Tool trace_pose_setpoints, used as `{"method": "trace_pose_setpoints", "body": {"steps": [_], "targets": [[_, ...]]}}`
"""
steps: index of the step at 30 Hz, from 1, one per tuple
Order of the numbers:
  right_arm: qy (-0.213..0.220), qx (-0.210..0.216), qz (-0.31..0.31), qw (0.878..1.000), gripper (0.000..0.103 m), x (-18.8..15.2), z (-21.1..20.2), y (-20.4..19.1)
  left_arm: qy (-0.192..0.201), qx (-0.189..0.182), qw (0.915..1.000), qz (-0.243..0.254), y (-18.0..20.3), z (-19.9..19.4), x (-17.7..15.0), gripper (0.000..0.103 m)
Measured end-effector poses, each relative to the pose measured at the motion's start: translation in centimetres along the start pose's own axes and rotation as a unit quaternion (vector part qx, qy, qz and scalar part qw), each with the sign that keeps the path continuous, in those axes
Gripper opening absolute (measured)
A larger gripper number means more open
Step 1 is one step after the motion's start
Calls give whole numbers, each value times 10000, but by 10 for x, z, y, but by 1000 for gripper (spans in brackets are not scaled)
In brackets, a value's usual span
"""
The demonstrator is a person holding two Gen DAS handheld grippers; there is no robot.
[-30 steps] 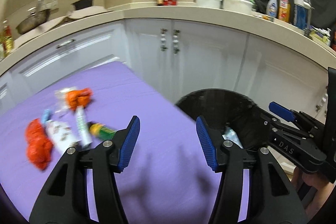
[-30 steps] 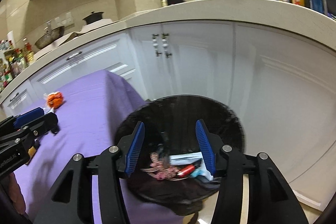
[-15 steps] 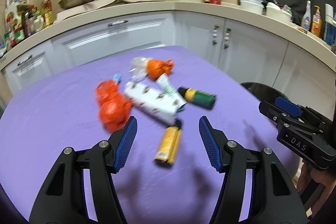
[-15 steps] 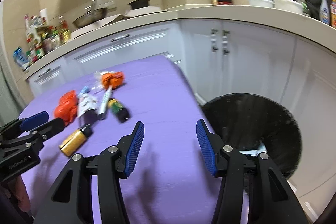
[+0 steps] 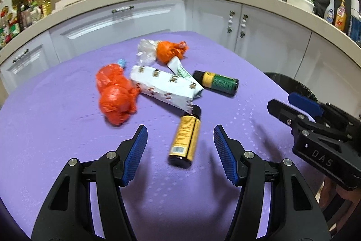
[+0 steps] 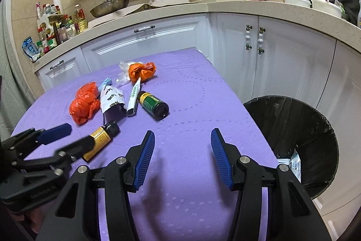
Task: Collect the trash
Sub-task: 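Grasp the yellow-black bottle with the left tool while the right tool grasps the white printed bag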
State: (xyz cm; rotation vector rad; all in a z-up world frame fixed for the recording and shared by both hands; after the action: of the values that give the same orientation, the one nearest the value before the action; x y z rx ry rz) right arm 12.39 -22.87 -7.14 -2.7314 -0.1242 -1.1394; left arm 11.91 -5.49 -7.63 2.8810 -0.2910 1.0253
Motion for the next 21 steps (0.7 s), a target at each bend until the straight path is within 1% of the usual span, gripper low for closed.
{"method": "trace_pose_setpoints", "body": {"steps": [2, 3, 4, 5, 6, 7, 8, 13, 17, 21], "targets": [[9, -1, -19, 10000, 52, 3, 0, 1, -122, -62, 9999, 5, 1, 8, 1, 57], [17, 4, -30, 10000, 52, 6, 1, 1, -216, -135, 9997, -16, 1, 12, 2, 51], [27, 9, -42, 10000, 52, 8, 1, 1, -305, -213, 9993, -41, 1, 16, 1, 48], [31, 13, -50, 10000, 53, 9, 2, 2, -382, -251, 9989, -58, 0, 19, 1, 43], [43, 25, -65, 10000, 54, 12, 2, 1, -428, -258, 9987, -65, 0, 21, 0, 33], [45, 34, -76, 10000, 54, 13, 3, 0, -460, -257, 9986, -82, -1, 23, 0, 30], [40, 44, -87, 9999, 54, 14, 4, 0, -452, -271, 9986, -95, -1, 22, 0, 23], [-11, 123, -184, 9998, 55, 18, 9, -9, -385, -303, 9987, -99, -2, 18, -3, 23], [-86, 192, -273, 9994, 55, 21, 14, -16, -269, -227, 9993, -121, -8, 7, -9, 23], [-124, 282, -363, 9989, 55, 25, 17, -29, -293, -186, 9992, -220, -19, -3, -20, 23]]}}
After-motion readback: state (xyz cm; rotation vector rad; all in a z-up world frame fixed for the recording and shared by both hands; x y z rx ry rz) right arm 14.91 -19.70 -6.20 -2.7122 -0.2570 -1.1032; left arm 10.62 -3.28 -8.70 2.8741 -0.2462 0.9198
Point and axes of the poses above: each gripper's, at about its wrist camera, not at the fingertips, and z roughly the way its jaws point, y to its right, x to its top, the point moved 2 cm from there along z, roughly the way its jaws point, and after that the axes turned 8 degrees about -y, right-handed, at the moved point
